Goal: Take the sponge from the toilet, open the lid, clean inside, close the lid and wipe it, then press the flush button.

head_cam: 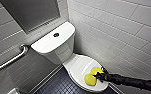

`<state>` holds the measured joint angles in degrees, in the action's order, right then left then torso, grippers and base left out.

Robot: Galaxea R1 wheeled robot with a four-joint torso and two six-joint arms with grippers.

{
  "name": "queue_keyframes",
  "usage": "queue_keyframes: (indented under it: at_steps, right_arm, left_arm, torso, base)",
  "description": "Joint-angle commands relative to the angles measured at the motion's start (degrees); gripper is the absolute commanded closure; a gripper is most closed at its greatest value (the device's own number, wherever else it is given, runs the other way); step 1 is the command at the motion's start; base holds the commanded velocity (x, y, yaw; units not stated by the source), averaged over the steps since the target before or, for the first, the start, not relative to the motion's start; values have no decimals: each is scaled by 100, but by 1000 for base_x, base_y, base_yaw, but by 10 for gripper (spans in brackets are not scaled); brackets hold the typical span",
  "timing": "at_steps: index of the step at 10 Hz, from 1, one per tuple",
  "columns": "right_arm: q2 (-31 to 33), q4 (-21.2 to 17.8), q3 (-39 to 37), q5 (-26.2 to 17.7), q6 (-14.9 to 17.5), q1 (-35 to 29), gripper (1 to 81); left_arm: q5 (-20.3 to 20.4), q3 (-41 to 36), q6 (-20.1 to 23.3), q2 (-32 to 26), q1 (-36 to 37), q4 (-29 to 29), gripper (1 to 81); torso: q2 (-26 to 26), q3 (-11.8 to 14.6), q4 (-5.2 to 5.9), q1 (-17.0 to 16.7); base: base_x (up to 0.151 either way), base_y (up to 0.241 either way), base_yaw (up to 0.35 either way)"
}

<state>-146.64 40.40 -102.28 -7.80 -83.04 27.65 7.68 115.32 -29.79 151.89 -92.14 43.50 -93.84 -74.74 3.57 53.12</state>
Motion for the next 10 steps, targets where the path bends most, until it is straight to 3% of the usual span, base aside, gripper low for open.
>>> queue_keyframes:
  at_steps: [1,7,10]
  right_arm:
    - [712,82,218,-99,-10,-9,811]
    - [2117,74,1360,-187,-10,176,811]
    - [2496,108,1789,-195,7,422,811]
  left_arm:
    - [-276,-115,44,-115,-293,71,10]
    - [-267,-141,44,-115,-301,80,10]
    - [-135,-150,53,-133,-293,80,10]
  torso:
    - [0,0,0,0]
    - [0,0,2,0]
    - [0,0,2,0]
  base:
    - [0,0,0]
    - [0,0,0]
    - [0,0,0]
